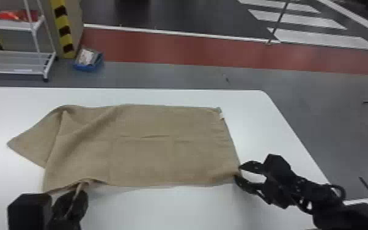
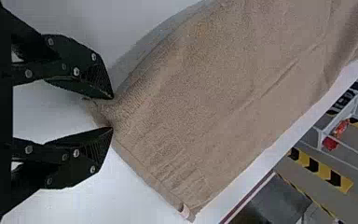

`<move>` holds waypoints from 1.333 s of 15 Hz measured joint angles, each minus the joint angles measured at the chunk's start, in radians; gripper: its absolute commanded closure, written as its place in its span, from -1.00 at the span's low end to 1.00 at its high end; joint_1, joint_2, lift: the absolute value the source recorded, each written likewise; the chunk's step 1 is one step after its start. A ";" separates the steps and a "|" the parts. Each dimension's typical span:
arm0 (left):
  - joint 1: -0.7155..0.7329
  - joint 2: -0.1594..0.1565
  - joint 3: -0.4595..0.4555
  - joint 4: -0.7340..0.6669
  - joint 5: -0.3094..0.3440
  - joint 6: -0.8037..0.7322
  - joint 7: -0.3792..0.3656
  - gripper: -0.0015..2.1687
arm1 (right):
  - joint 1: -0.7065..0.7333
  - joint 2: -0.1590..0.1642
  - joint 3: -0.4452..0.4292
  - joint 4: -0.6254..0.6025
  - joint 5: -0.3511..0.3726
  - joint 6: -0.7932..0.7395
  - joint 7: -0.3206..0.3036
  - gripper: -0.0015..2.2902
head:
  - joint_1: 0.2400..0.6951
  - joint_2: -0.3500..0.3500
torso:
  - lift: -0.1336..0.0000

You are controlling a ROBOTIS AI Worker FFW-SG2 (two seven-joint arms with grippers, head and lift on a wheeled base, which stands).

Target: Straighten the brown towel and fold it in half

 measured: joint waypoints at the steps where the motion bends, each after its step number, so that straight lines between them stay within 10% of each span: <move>1: 0.001 0.001 0.000 -0.002 0.000 0.000 0.000 -0.09 | -0.005 0.000 0.002 0.000 0.001 0.013 0.001 0.50 | 1.00 -0.59 | -0.84; 11: 0.029 0.018 0.165 -0.080 0.005 0.058 -0.137 -0.09 | -0.038 0.006 -0.069 -0.075 -0.114 0.114 -0.158 0.76 | 1.00 -0.53 | -0.84; 20: -0.001 0.004 0.490 -0.075 0.070 0.183 -0.294 -0.09 | -0.042 0.013 -0.224 -0.094 -0.190 0.125 -0.124 0.76 | 1.00 -0.28 | -0.84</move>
